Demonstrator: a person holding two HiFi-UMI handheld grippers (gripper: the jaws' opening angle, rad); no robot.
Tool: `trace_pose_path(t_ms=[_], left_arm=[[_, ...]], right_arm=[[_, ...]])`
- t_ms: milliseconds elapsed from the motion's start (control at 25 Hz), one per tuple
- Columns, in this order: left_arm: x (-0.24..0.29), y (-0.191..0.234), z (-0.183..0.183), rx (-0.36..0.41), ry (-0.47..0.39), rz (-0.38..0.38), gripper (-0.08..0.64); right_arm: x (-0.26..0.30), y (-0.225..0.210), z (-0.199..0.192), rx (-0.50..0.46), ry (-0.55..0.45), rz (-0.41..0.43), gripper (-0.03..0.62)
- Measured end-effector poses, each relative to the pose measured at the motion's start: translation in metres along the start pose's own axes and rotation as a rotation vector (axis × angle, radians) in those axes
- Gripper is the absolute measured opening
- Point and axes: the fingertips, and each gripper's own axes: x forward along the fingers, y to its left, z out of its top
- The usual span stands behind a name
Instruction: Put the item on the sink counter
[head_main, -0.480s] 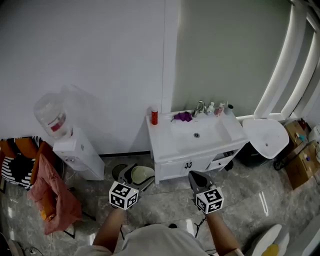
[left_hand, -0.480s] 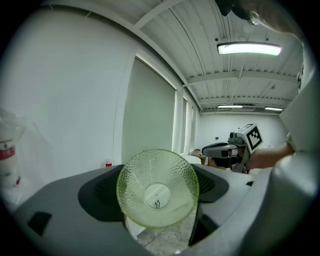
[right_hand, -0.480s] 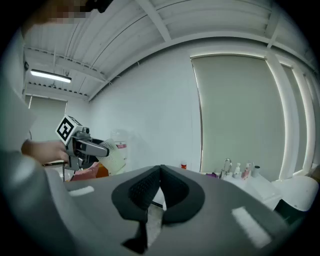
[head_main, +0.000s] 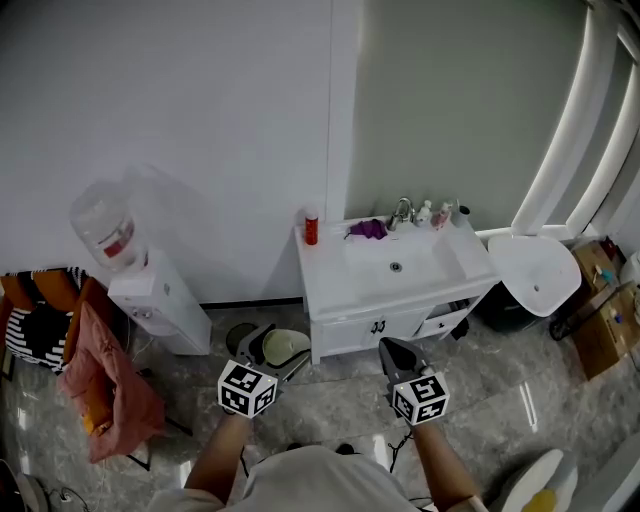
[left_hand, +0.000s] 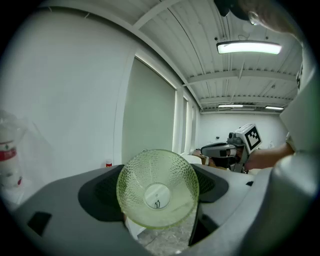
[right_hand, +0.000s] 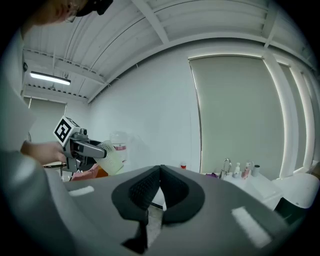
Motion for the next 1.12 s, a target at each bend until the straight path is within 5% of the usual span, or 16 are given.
trace_pose_path(t_ms=[1120], left_arm=[[0.055, -0.07, -0.026, -0.061, 0.047, 0.088, 0.4]], right_arm=[[-0.03, -0.098, -0.041, 0.075, 0.035, 0.029, 0.011]])
